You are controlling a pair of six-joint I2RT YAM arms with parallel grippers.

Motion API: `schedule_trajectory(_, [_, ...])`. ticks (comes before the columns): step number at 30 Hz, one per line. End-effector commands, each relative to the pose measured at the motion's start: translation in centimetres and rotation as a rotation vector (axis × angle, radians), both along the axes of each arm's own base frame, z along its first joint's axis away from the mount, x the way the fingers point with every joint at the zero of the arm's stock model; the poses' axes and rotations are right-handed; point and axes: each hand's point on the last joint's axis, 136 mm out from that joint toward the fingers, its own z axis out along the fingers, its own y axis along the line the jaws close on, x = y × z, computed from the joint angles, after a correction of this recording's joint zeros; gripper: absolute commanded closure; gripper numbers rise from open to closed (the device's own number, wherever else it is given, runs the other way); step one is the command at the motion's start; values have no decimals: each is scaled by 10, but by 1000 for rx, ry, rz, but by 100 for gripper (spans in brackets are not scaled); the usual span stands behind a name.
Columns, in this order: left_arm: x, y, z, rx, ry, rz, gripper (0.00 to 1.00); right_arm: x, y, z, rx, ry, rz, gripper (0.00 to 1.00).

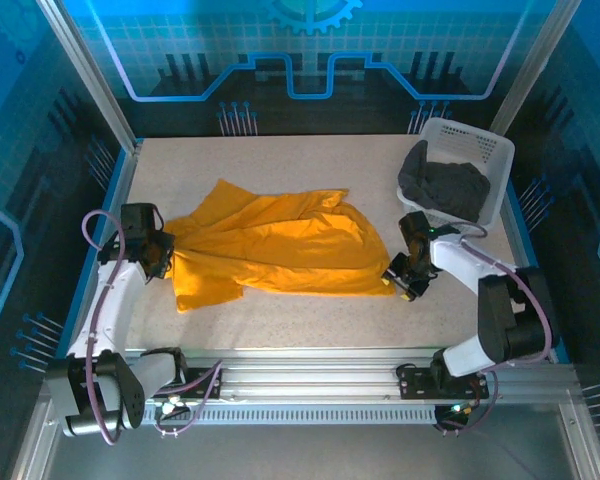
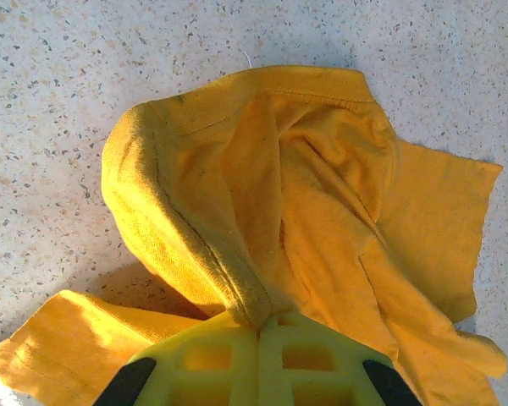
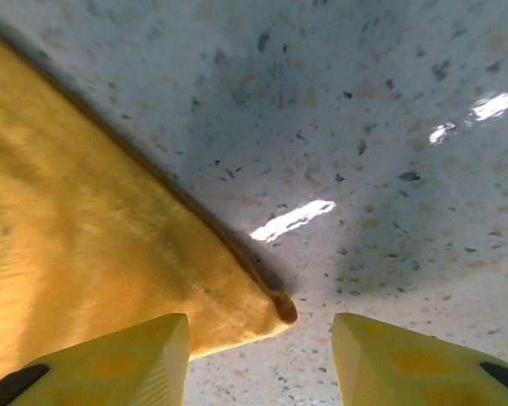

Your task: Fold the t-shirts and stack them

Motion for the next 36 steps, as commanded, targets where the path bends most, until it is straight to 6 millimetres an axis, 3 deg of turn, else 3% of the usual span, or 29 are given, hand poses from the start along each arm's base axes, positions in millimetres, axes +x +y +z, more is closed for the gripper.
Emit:
schedule_trajectory(1, [-2, 1, -3, -11, 0, 15, 100, -6, 12, -3, -9, 54, 63, 52])
schedule_trajectory(4, [-1, -1, -4, -16, -1, 11, 100, -16, 16, -13, -38, 101, 85, 53])
schedule_trajectory(8, [0, -3, -6, -25, -5, 1, 100, -1, 13, -22, -70, 61, 110, 70])
schedule_trajectory(9, [1, -4, -5, -25, -8, -2, 100, 16, 12, -15, -88, 24, 129, 70])
schedule_trajectory(13, [3, -5, 0, -20, -17, -18, 100, 42, 10, -5, -85, -33, 169, 73])
schedule_trajectory(18, [4, -7, 3, -25, -25, -26, 100, 50, 15, 2, -58, -52, 196, 97])
schedule_trajectory(20, [10, -10, 9, -38, -51, -49, 100, 59, 18, 18, -56, -112, 203, 100])
schedule_trajectory(23, [34, -23, 28, -68, -127, -133, 100, 88, 26, 66, -56, -276, 230, 100])
schedule_trajectory(26, [62, -30, 65, -97, -222, -191, 100, 127, 33, 135, -45, -478, 257, 100])
schedule_trajectory(29, [89, -33, 121, -101, -348, -223, 100, 167, 36, 217, -45, -704, 266, 100])
schedule_trajectory(31, [99, -32, 160, -84, -424, -226, 100, 181, 37, 260, -39, -822, 268, 100])
schedule_trajectory(32, [102, -30, 183, -69, -467, -221, 100, 188, 36, 291, -45, -904, 265, 100])
schedule_trajectory(36, [89, -22, 261, 7, -647, -179, 100, 186, 33, 373, -34, -1145, 233, 100])
